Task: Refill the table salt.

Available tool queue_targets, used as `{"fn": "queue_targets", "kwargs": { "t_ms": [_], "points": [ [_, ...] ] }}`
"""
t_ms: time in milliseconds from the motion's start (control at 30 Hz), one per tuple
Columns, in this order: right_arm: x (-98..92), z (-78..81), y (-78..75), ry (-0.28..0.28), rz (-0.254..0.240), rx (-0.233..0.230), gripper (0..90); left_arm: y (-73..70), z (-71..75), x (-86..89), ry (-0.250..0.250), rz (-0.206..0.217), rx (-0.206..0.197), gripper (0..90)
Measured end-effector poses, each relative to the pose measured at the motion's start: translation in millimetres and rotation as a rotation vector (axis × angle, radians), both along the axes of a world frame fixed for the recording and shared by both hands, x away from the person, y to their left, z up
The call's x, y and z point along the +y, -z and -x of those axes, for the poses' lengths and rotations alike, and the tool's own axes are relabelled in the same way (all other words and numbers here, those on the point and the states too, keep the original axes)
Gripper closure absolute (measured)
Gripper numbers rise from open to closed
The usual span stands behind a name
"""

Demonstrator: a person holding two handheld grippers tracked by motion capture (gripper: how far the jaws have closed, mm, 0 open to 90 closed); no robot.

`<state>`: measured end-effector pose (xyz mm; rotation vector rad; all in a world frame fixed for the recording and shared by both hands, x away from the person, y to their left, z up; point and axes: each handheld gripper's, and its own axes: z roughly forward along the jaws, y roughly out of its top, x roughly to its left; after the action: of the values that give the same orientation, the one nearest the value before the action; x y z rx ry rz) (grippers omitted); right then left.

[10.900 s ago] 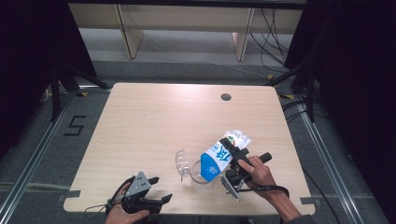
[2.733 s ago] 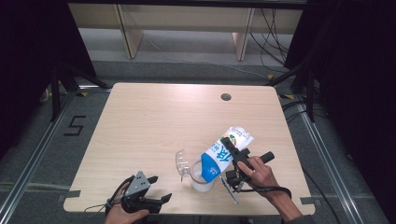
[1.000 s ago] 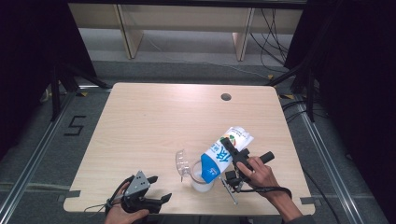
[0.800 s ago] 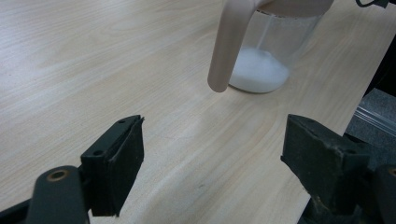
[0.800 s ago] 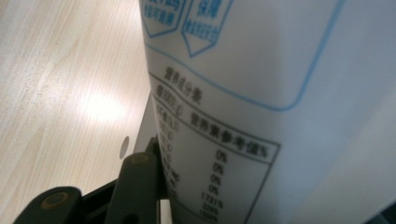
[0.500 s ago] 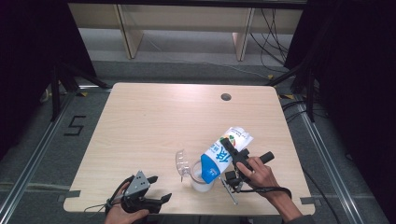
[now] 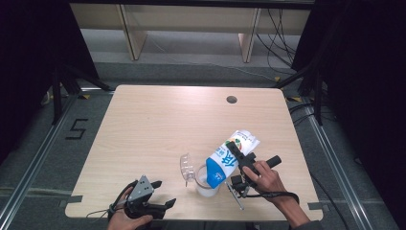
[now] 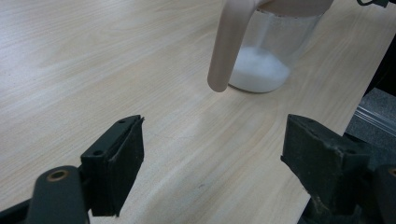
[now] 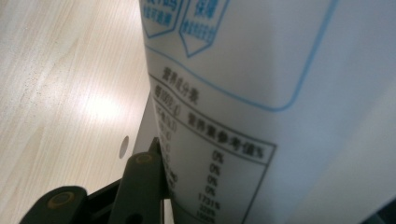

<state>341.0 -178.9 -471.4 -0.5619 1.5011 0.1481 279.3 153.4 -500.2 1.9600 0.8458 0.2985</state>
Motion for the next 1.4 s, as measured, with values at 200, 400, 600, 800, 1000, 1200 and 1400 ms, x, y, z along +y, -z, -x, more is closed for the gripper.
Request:
{"fn": "queue_targets", "kwargs": {
  "t_ms": [200, 400, 600, 800, 1000, 1200, 1400],
  "points": [
    [0.8, -0.2, -2.3, -0.01, 0.055, -0.012, 60.8, -0.3, -0.2, 0.0, 0.004, -0.005, -0.004, 20.3],
    [0.1, 0.1, 1.8, 0.001, -0.006, 0.004, 61.0, -0.3, 0.1, 0.3, 0.001, 0.0, -0.001, 20.3],
    [0.2, 0.6, 2.0, -0.007, -0.02, 0.003, 61.4, -0.3, -0.3, 0.1, 0.005, -0.005, -0.005, 20.3],
    [0.2, 0.3, 1.8, -0.006, -0.019, 0.0, 61.4, -0.1, -0.2, 0.0, 0.001, -0.001, 0.001, 20.3],
    [-0.9, 0.8, 0.4, 0.006, 0.034, -0.008, 61.5, -0.1, -0.1, 0.0, 0.001, 0.0, 0.001, 20.3],
    [-0.1, 1.1, 0.0, -0.004, 0.036, -0.016, 61.8, -0.2, -0.3, 0.2, 0.005, -0.004, -0.006, 20.3],
    [0.0, 1.0, -0.8, 0.005, 0.055, -0.017, 61.9, -0.1, -0.1, 0.1, 0.0, 0.001, 0.001, 20.3]
  ]
}}
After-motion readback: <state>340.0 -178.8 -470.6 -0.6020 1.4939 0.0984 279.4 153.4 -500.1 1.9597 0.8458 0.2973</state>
